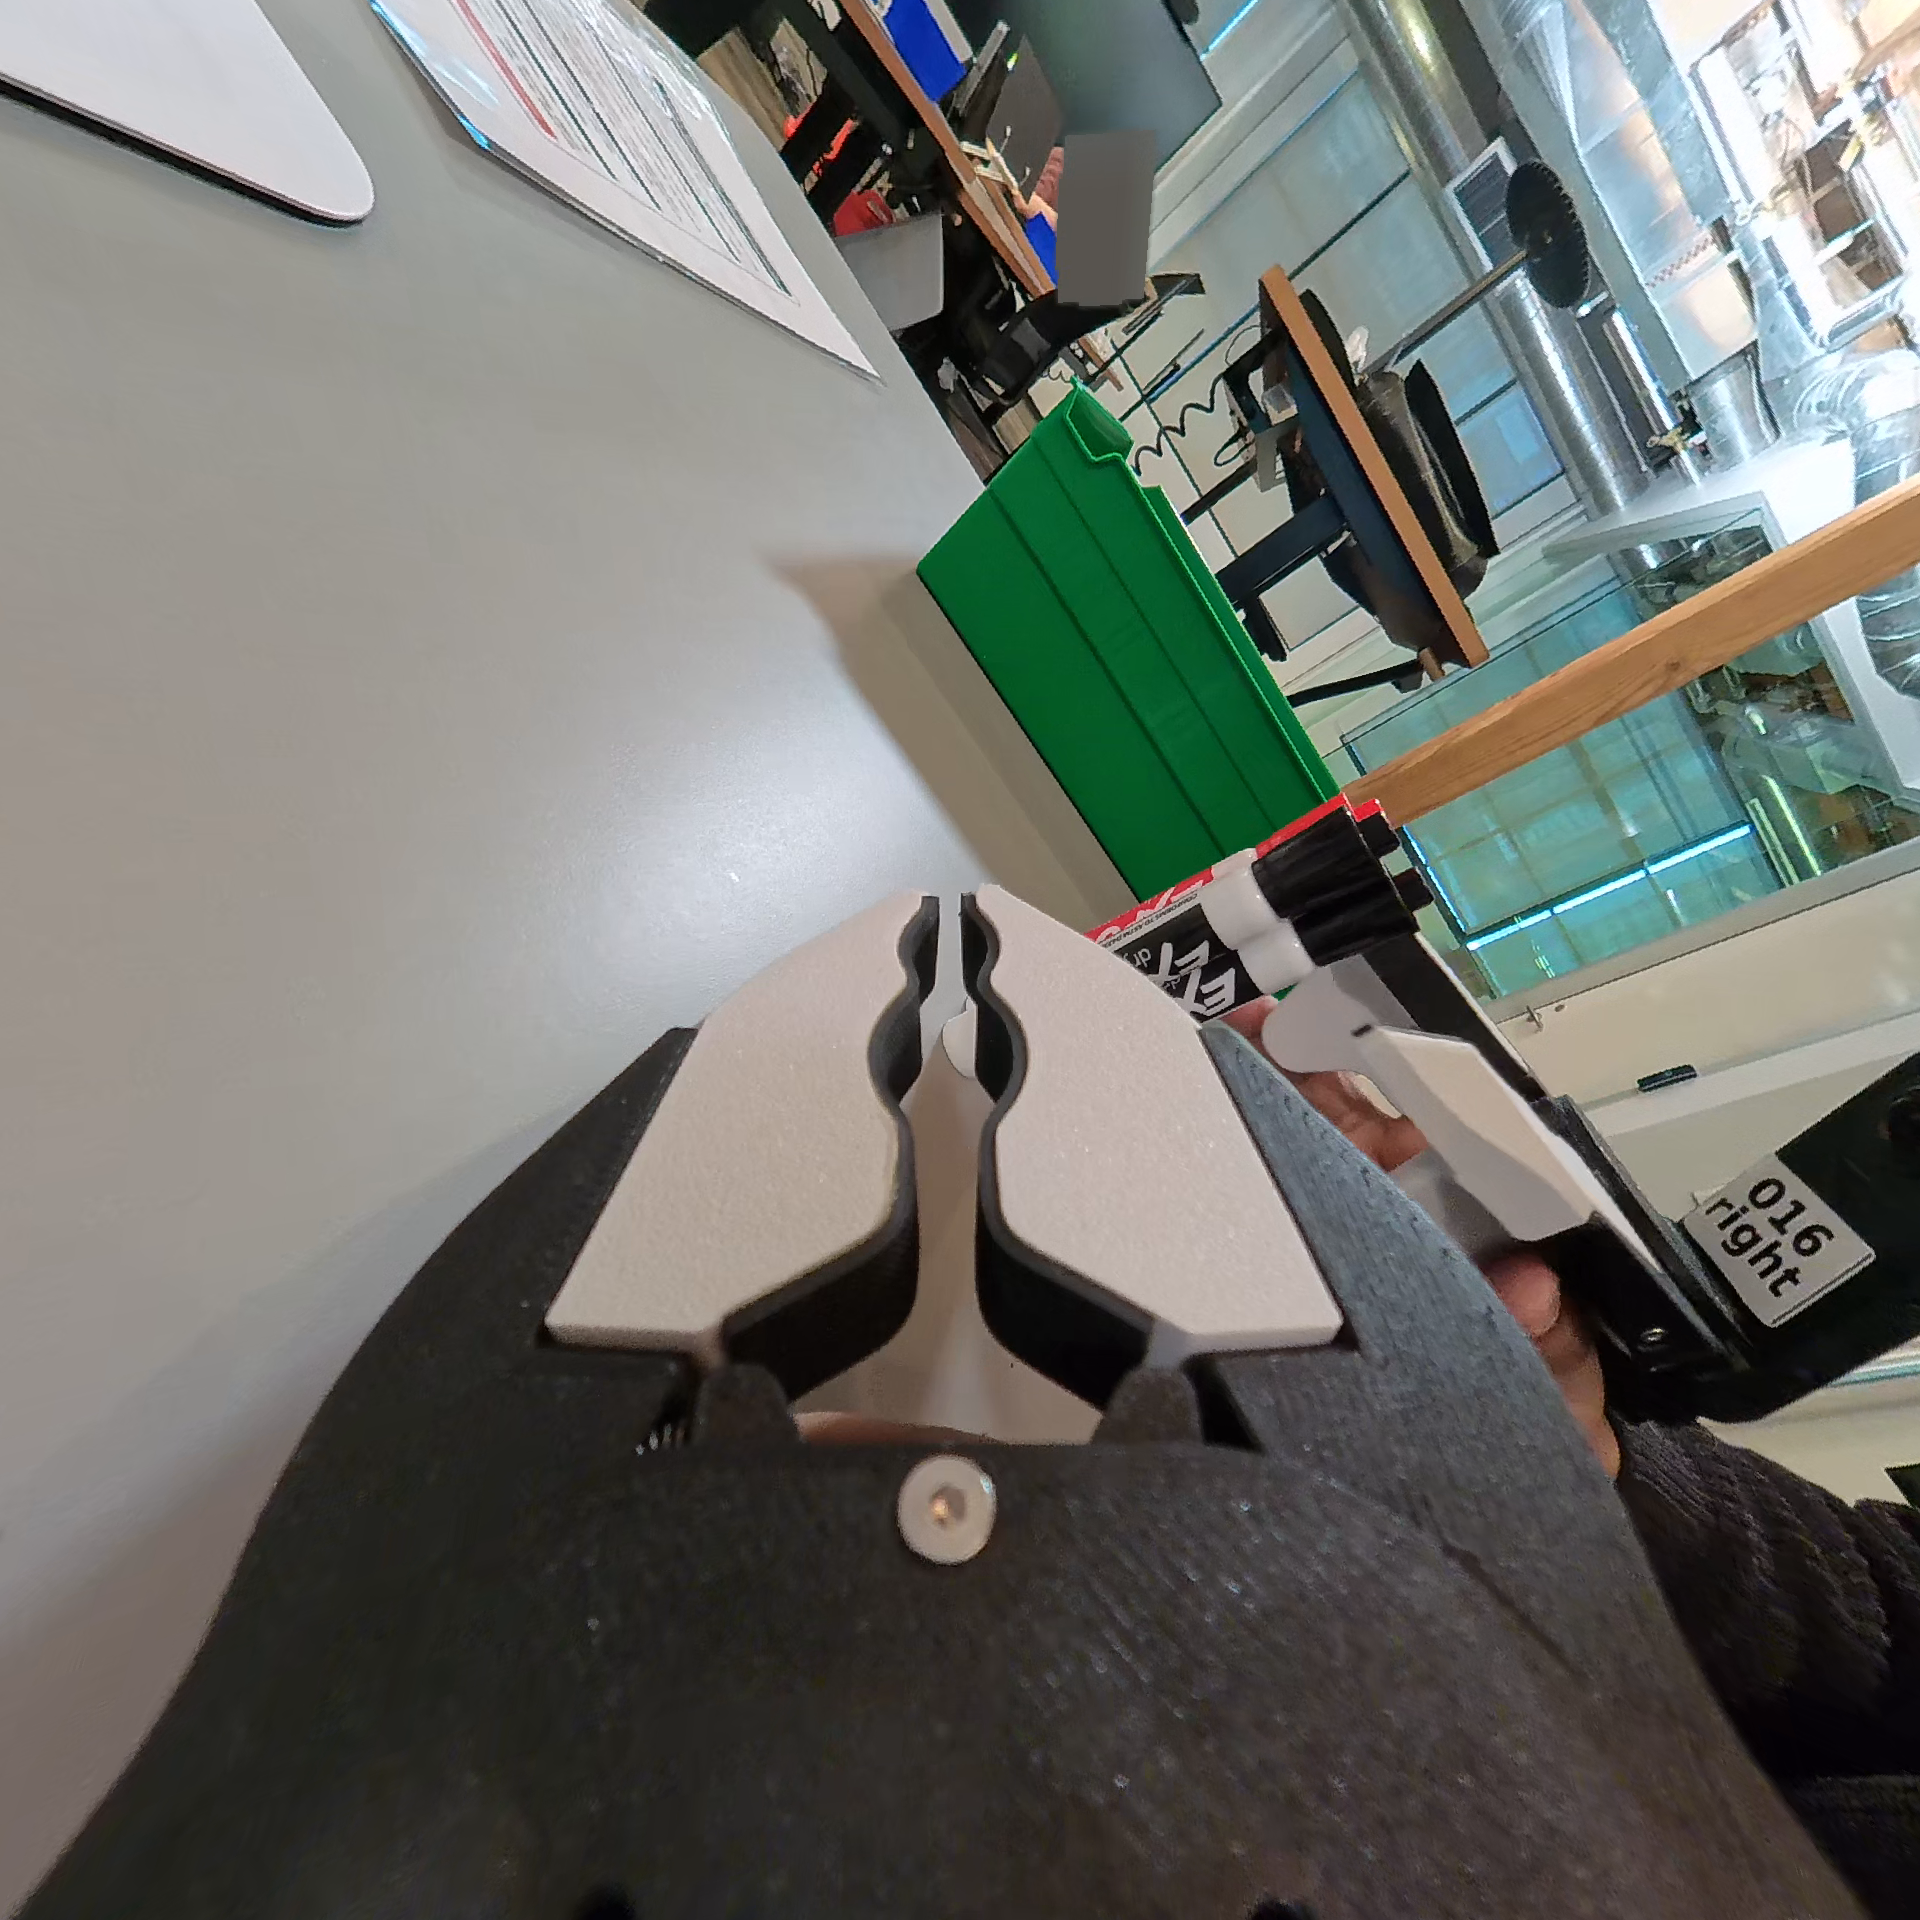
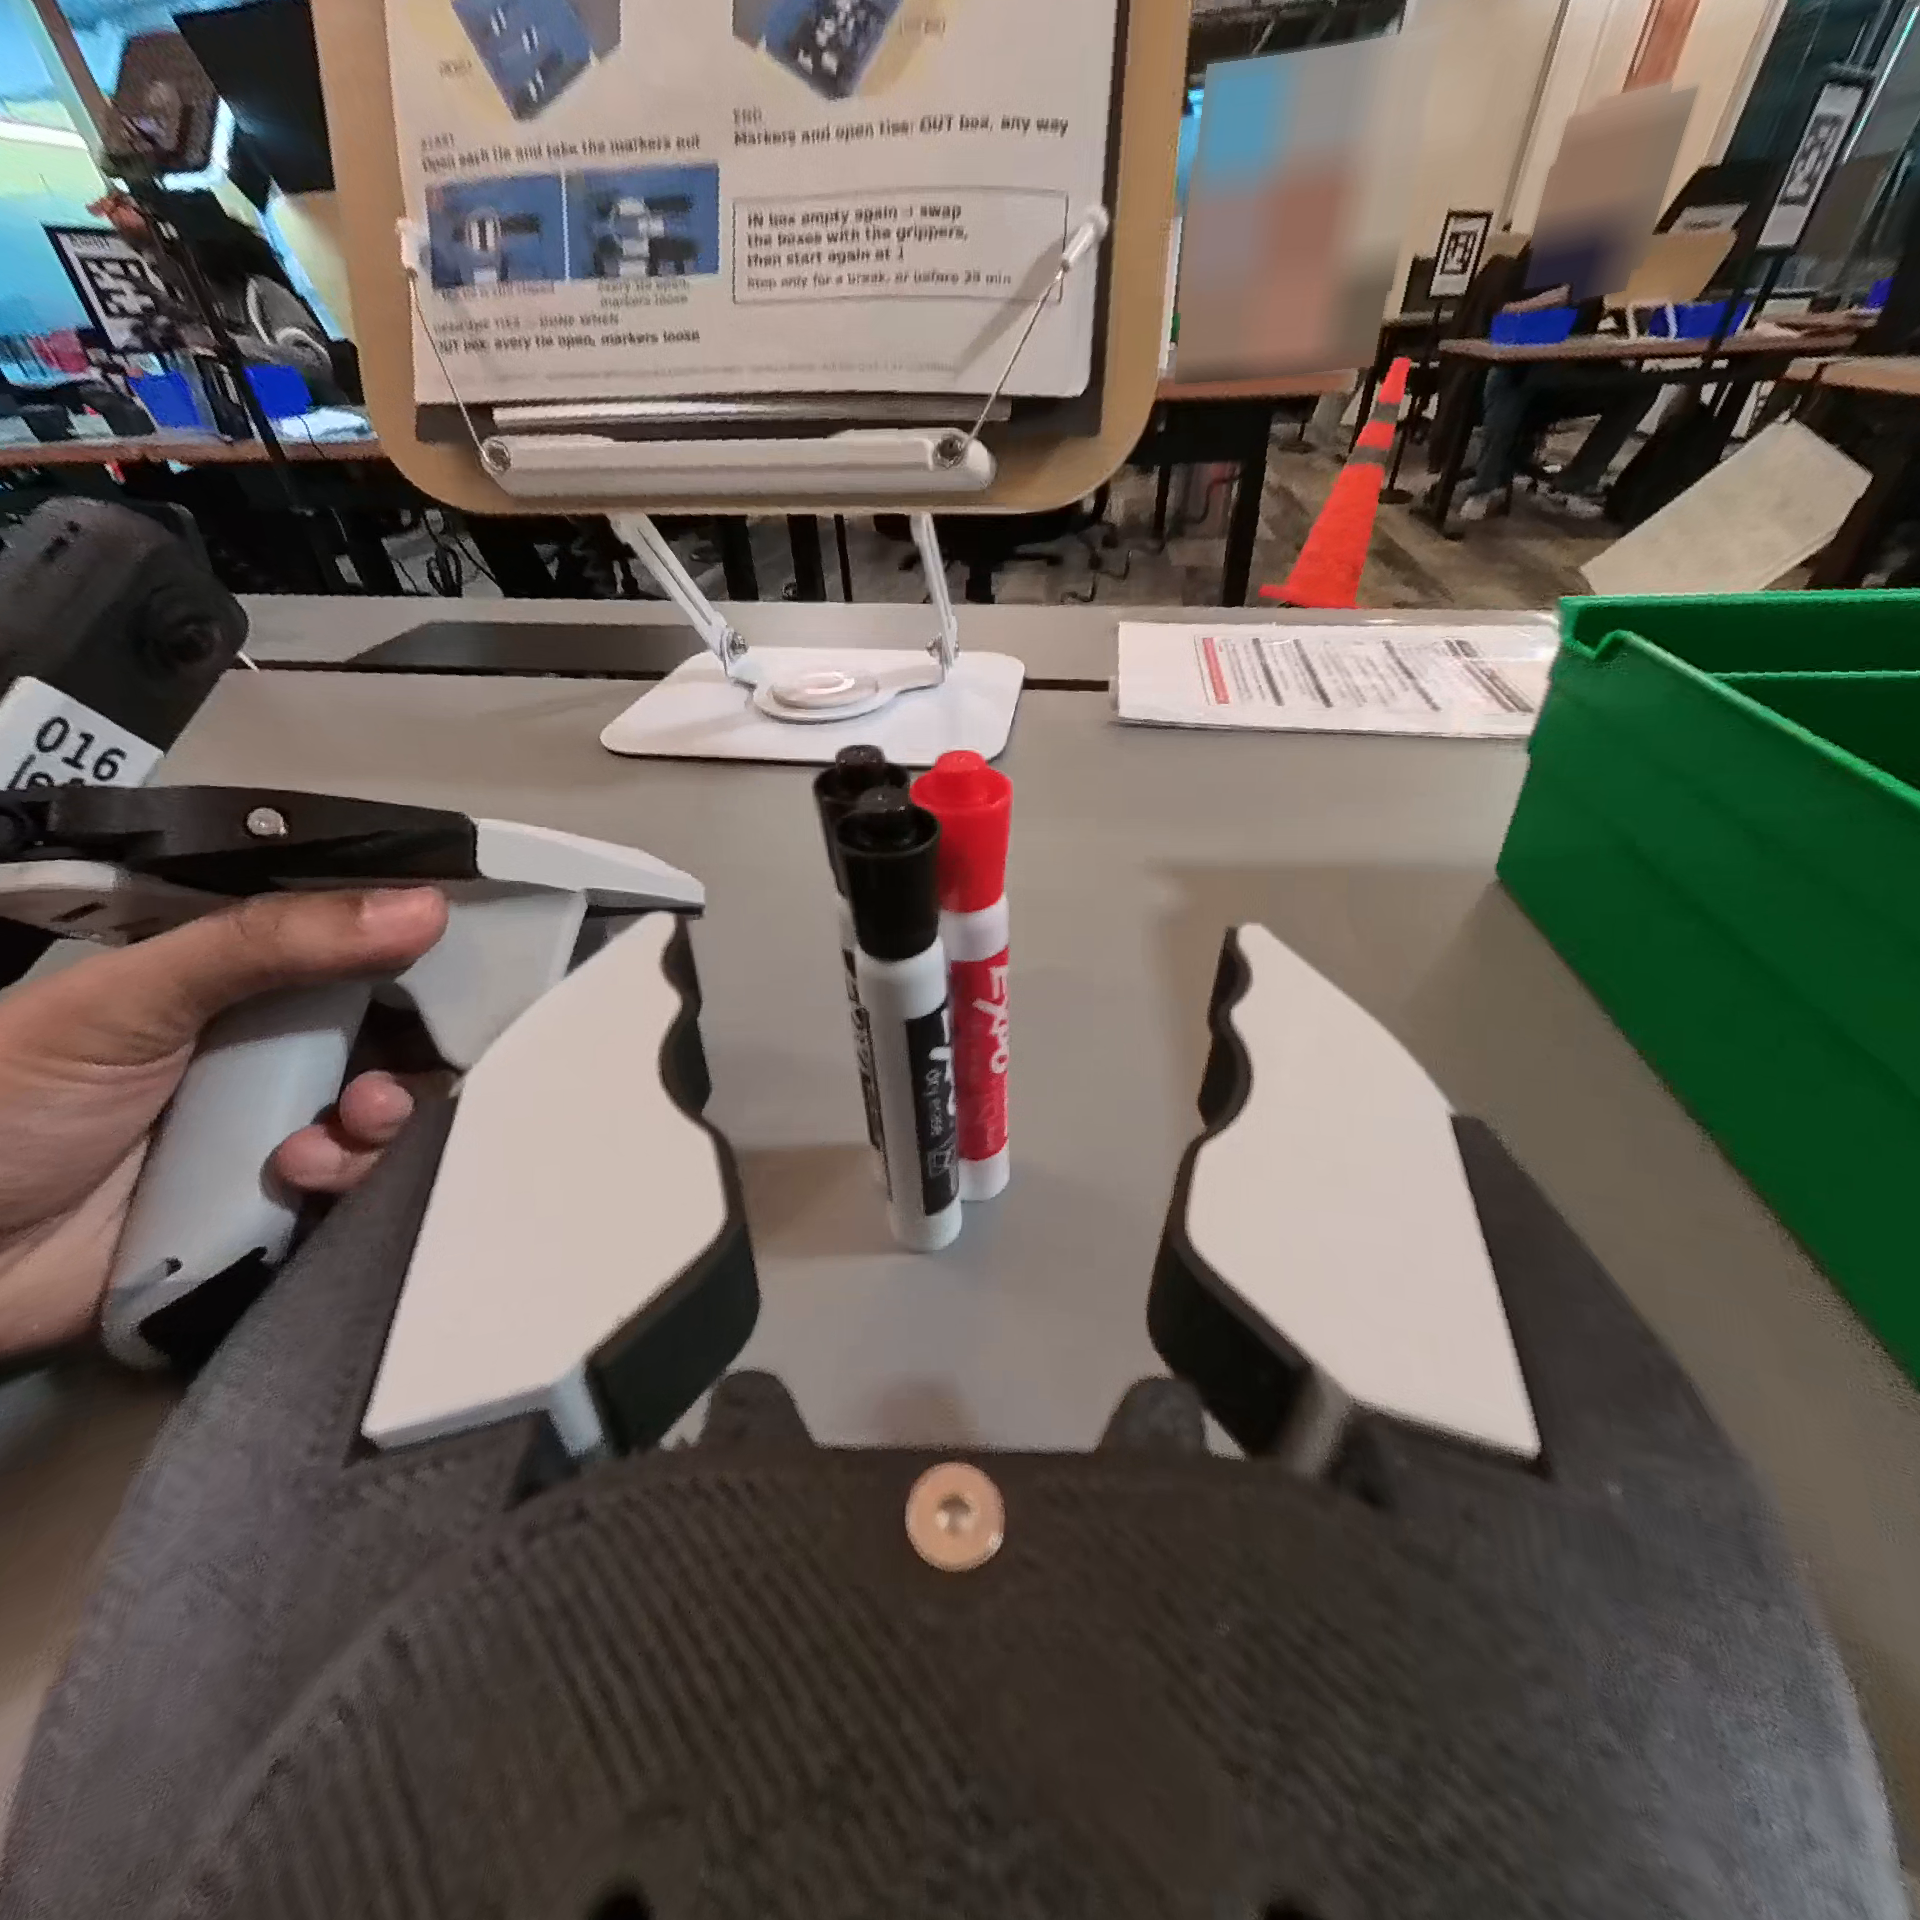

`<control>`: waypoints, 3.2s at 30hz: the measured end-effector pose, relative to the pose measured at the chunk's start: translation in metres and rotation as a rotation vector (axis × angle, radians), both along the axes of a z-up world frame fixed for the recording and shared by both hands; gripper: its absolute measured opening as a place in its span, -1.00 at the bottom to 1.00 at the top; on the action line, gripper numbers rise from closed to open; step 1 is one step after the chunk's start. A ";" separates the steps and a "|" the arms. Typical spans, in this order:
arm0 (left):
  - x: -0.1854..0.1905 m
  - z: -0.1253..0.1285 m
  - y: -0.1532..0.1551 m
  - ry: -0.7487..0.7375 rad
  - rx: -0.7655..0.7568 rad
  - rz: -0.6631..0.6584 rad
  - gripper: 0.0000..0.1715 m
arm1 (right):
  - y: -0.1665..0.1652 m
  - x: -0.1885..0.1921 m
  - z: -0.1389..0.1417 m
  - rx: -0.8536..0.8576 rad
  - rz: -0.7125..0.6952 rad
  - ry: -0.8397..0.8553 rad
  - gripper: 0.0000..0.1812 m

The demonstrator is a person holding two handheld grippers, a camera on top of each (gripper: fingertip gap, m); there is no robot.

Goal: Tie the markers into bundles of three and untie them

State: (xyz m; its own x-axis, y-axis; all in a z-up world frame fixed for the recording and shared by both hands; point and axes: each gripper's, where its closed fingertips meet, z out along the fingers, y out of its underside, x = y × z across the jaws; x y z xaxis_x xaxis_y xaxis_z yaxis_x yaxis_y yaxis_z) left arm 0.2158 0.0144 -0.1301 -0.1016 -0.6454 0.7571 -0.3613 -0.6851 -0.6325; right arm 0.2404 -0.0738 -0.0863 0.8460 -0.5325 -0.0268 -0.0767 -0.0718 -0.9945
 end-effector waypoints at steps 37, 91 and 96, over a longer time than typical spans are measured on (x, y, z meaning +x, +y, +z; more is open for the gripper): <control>-0.003 0.008 0.000 -0.064 -0.041 -0.004 -0.91 | 0.025 0.011 -0.022 -0.192 0.046 0.035 0.16; -0.035 0.097 -0.010 -0.470 0.931 0.332 -0.64 | -0.051 -0.037 0.063 1.721 0.256 1.833 -0.40; -0.036 0.096 -0.009 -0.464 0.974 0.342 -0.64 | -0.043 -0.040 0.042 1.699 0.198 1.907 -0.40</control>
